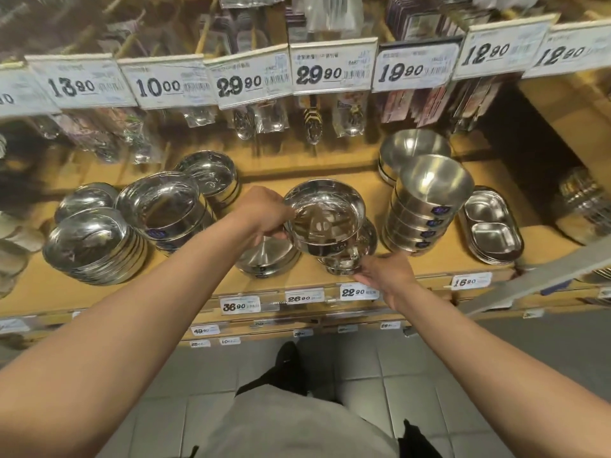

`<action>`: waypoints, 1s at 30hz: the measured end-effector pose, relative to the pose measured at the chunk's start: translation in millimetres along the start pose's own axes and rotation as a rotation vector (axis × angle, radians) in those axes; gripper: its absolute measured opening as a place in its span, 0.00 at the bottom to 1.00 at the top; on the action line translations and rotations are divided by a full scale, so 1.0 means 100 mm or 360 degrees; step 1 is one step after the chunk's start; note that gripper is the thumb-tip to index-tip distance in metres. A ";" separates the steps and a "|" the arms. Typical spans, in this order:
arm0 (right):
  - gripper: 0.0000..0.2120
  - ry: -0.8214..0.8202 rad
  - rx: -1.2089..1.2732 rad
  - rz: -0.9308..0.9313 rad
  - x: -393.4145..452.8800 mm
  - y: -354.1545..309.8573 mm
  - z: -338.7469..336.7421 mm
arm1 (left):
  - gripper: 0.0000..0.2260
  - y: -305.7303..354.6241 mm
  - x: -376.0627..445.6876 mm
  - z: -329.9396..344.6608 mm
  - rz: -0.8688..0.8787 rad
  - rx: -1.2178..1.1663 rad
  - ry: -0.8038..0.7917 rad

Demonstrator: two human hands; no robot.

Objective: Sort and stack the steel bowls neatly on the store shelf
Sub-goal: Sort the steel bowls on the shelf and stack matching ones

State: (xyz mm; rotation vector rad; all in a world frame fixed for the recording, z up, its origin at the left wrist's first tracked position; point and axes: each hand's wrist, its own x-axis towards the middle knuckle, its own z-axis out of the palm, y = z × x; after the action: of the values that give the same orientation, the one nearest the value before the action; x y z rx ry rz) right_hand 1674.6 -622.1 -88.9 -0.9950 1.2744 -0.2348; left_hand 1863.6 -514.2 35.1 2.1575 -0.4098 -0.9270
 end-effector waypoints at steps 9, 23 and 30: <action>0.18 -0.0124 0.0045 0.0011 -0.12 -0.25 -0.17 | 0.08 0.13 0.20 0.16 0.0074 0.0378 -0.0164; 0.07 -0.0001 -0.0801 -0.0647 -0.07 -0.41 -0.09 | 0.14 -0.31 0.02 0.52 0.0275 0.0446 0.0307; 0.08 0.0141 -0.0911 -0.0749 -0.05 -0.37 -0.05 | 0.20 -0.43 -0.19 0.75 0.0195 0.0670 0.0436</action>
State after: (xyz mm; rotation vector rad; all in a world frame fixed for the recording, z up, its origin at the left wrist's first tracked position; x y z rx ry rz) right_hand 1682.4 -643.0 -58.5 -1.7962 1.1946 -0.2829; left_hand 1796.5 -513.0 -22.5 2.5615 -0.6350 -0.4955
